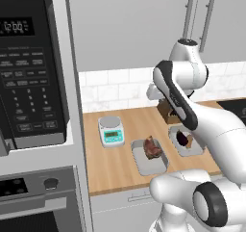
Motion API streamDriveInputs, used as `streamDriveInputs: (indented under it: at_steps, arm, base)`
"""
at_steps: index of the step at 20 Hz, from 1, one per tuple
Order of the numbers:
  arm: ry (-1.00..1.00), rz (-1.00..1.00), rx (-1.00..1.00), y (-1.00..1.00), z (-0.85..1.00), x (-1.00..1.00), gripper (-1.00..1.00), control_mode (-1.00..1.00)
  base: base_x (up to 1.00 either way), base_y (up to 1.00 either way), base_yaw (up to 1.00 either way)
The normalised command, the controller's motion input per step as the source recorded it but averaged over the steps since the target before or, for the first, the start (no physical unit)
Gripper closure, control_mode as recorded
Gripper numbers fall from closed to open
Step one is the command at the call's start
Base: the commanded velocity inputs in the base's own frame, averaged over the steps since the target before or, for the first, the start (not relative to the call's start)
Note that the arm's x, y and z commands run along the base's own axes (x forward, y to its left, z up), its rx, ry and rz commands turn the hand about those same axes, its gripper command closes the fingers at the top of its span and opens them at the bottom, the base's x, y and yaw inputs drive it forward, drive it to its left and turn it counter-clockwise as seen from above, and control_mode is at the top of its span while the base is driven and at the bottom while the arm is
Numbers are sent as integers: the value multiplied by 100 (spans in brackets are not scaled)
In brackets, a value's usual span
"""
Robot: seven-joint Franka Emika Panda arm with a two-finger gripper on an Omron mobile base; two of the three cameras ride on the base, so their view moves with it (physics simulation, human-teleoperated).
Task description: Take the meat container that has the steak and place it on the second highest rack of the freezer. Then take the vegetable container that has the sweet potato and eggplant and place it on the highest rack of the freezer.
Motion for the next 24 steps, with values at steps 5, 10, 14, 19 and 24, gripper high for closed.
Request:
streamDriveInputs:
  at_steps: [5, 10, 14, 19, 24]
  arm:
    - [0, 0, 0, 2, -12, -30, -100, -100]
    - [-2, -14, 0, 0, -29, -67, -100, -100]
    - [-3, -31, 2, -21, -37, -51, -100, -100]
    - [-1, -49, 18, -47, -31, -22, -100, -100]
    - [0, -60, 20, -66, -41, -2, -100, -100]
  base:
    - [0, 0, 0]
    - [0, 0, 0]
    - [0, 0, 0]
    - [0, 0, 0]
    - [0, 0, 0]
